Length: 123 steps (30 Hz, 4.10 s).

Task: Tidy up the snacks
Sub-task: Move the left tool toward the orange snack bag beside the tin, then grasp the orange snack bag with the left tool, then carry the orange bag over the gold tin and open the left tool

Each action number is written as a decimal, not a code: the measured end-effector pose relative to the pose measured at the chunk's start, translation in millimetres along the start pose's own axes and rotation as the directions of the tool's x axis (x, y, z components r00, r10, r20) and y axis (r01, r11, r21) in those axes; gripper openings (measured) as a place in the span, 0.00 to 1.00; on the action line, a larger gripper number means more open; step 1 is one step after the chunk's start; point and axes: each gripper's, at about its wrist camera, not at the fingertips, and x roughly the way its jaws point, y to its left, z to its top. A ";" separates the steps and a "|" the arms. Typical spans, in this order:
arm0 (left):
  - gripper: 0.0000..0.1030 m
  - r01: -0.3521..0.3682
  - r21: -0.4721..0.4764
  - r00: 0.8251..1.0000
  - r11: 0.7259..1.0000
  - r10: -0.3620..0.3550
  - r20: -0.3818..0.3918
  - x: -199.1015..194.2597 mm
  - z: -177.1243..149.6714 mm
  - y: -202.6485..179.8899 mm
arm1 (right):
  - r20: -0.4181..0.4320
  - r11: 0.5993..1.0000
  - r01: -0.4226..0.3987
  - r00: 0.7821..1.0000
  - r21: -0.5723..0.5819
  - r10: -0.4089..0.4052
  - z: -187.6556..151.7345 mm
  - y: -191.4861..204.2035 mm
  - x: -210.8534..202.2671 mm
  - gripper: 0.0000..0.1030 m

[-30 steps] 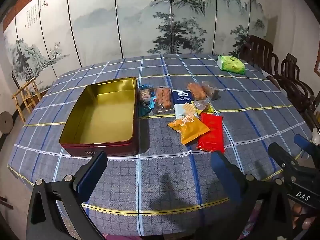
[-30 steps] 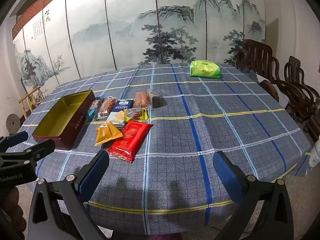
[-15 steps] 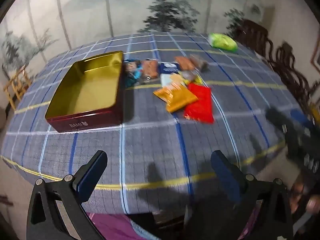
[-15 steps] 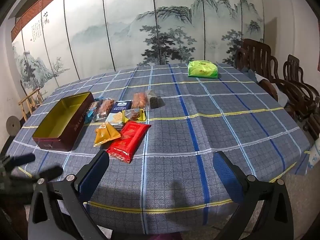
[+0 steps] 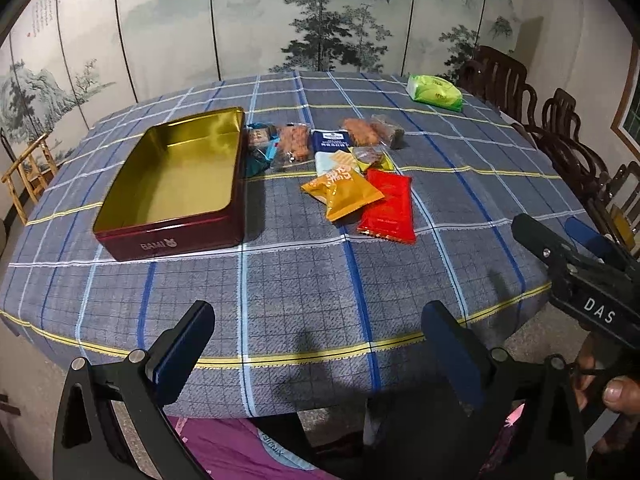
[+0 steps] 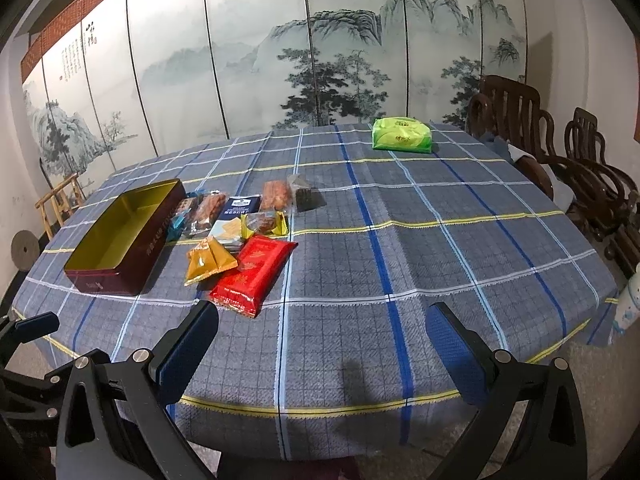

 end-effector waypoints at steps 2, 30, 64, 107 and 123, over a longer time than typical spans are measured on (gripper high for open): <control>0.99 0.002 0.003 1.000 1.000 -0.002 -0.004 2.5 2.7 0.8 | 0.001 1.000 0.005 1.000 -0.002 -0.005 -3.4 2.7 -1.5 1.00; 0.98 0.110 0.017 0.993 0.994 -0.109 -0.053 85.7 86.7 -5.7 | -0.021 1.000 0.012 1.000 0.000 -0.012 5.0 -13.6 32.1 1.00; 0.32 0.185 -0.054 0.970 0.981 -0.191 -0.150 165.7 100.7 -1.5 | -0.094 0.999 -0.014 0.995 0.050 0.019 9.9 -35.5 75.7 1.00; 0.31 -0.127 -0.100 0.991 0.987 0.131 0.040 85.7 153.3 175.2 | -0.347 0.999 -0.024 0.938 -0.041 0.008 19.7 59.2 153.0 0.76; 0.31 -0.197 -0.045 0.980 0.979 0.197 -0.011 133.4 172.4 200.4 | -0.401 1.000 -0.017 0.916 0.002 0.017 26.4 73.9 169.3 0.74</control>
